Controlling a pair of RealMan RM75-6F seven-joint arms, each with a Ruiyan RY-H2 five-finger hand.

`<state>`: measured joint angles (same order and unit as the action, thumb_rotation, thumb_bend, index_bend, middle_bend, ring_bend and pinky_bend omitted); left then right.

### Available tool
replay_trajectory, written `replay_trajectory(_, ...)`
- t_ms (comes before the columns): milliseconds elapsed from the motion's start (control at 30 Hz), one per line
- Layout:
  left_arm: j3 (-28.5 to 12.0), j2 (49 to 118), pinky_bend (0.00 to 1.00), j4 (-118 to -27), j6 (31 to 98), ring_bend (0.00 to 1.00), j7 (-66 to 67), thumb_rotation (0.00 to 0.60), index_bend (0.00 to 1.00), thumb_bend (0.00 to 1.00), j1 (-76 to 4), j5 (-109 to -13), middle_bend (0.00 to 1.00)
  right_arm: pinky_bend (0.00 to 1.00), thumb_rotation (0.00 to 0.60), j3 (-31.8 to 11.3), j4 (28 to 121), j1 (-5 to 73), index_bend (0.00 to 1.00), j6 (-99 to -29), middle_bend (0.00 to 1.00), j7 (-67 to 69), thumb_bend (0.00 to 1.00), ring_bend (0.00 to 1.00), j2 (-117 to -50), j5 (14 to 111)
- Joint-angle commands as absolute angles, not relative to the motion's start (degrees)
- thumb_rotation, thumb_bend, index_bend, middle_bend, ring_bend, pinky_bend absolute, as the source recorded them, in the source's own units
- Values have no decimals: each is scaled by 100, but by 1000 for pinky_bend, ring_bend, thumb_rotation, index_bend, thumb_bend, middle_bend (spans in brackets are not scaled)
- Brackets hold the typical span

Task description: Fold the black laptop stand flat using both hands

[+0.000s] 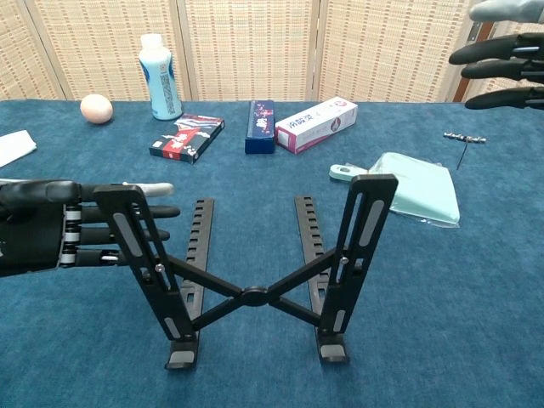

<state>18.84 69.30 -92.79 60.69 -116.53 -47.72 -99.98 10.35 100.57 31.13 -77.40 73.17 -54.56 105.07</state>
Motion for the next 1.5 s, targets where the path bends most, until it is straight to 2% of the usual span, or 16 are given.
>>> replay_trajectory(33,1883,6970,134,-9307,6072,59,-11727,600,0,113,-4730,-9969,63,98,600,1027,10069,3098,47,-7735,163,7292,246,0,-5455,10491)
replay_trajectory(800,2138,7239,125,-9274,6213,58,-12954,600,0,113,-4596,-10170,64,98,600,955,10040,2987,39,-7667,148,7301,247,0,-5502,10363)
replay_trajectory(1167,2193,7267,125,-9206,6259,58,-12944,600,0,114,-4618,-10212,64,98,600,941,10029,2963,35,-7634,144,7232,247,0,-5521,10402)
replay_trajectory(1500,2131,6941,119,-9155,6715,56,-12936,600,0,114,-4507,-10205,64,98,600,869,10093,3135,12,-7131,120,6196,246,0,-5542,10410)
